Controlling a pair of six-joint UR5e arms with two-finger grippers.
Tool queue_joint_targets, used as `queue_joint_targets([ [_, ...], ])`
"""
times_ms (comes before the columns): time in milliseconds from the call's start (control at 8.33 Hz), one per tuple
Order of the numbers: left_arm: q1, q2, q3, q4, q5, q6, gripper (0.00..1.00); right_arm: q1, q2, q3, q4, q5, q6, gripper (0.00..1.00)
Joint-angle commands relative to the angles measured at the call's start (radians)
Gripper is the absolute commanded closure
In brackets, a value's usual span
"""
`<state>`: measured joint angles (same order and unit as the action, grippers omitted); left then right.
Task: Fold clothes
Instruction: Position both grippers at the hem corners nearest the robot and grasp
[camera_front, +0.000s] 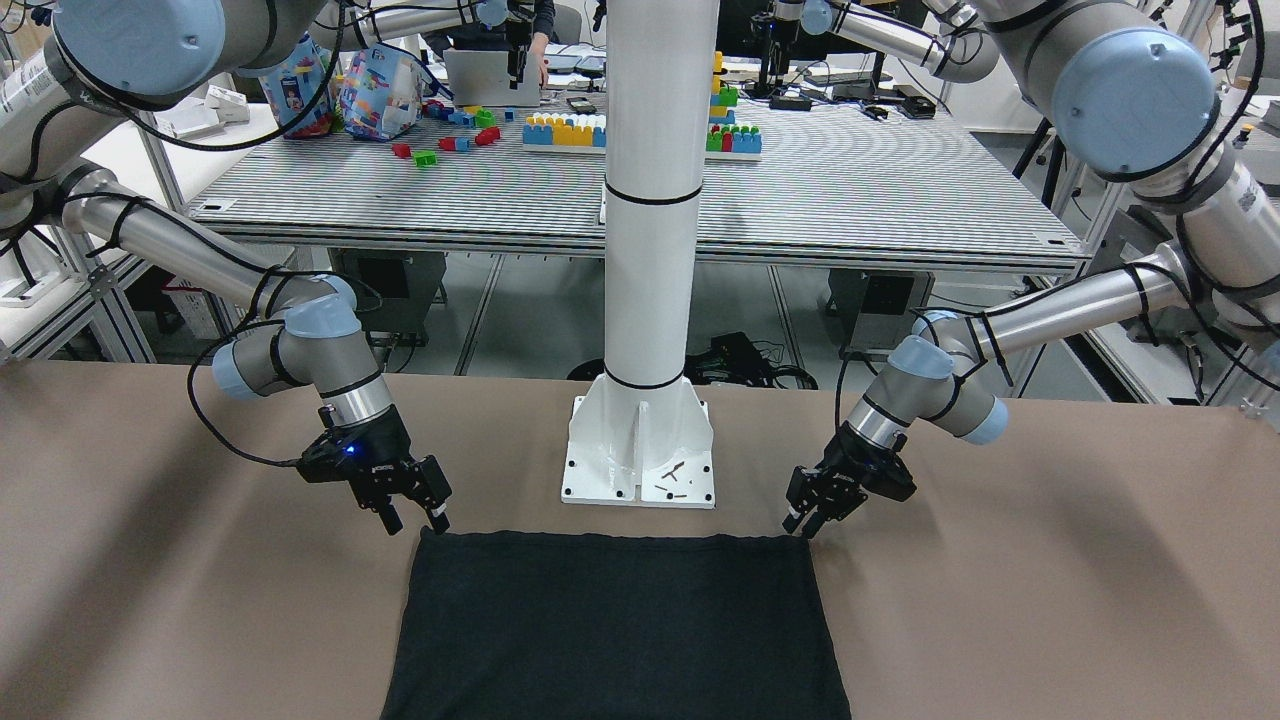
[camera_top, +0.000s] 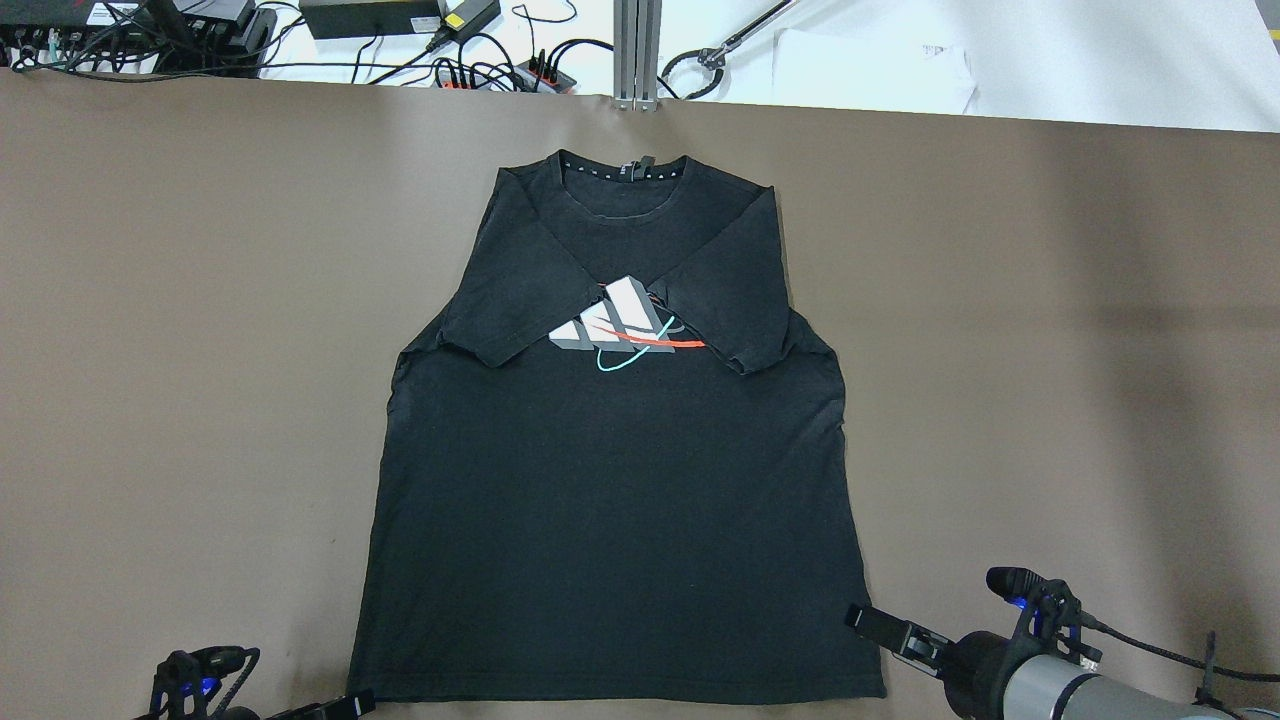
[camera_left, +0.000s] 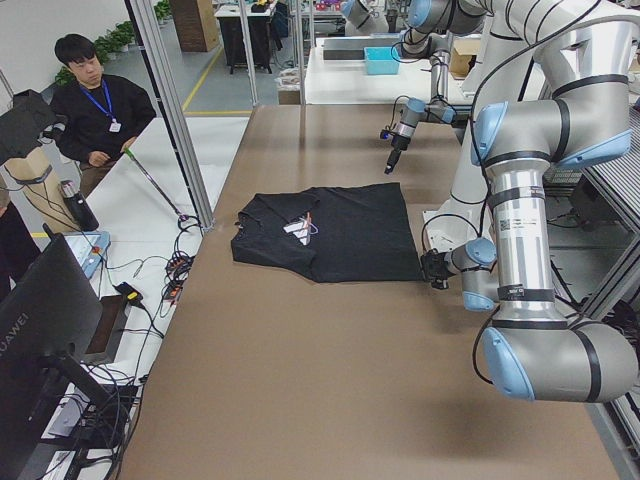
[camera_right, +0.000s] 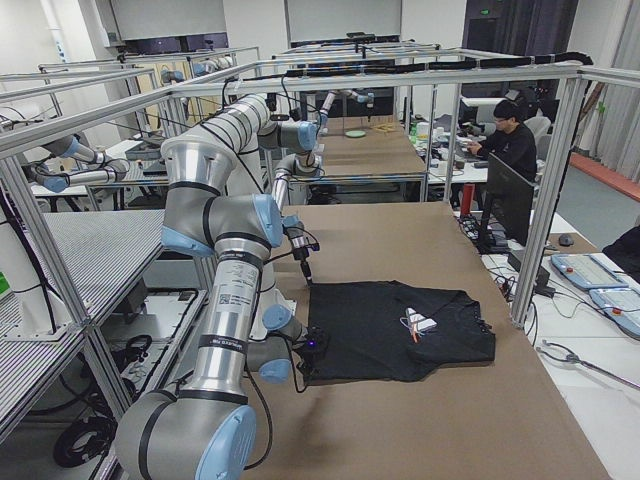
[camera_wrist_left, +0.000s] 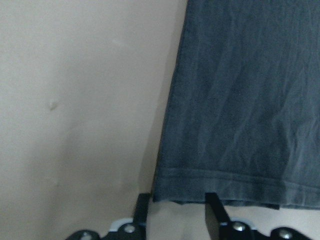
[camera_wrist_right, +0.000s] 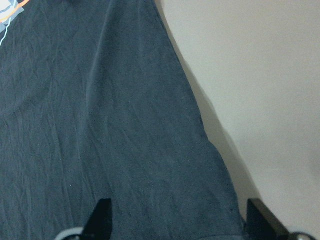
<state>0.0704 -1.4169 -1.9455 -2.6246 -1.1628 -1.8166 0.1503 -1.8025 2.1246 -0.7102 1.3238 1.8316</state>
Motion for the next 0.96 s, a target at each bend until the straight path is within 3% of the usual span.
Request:
queue_joint_targets([
  [0, -0.003, 0.000, -0.001, 0.000, -0.001, 0.005, 0.51, 0.000, 0.000, 0.000, 0.000, 0.000, 0.000, 0.05],
  [480, -0.009, 0.006, -0.003, 0.000, -0.001, 0.008, 0.51, -0.002, 0.000, -0.002, 0.000, 0.000, 0.000, 0.05],
  [720, -0.009, -0.002, -0.003, 0.000, -0.003, 0.008, 0.68, 0.000, 0.000, -0.002, 0.000, 0.000, 0.000, 0.05],
  [840, -0.009, -0.002, -0.001, 0.000, -0.002, 0.010, 0.69, 0.000, 0.000, -0.005, 0.000, 0.000, 0.000, 0.05],
])
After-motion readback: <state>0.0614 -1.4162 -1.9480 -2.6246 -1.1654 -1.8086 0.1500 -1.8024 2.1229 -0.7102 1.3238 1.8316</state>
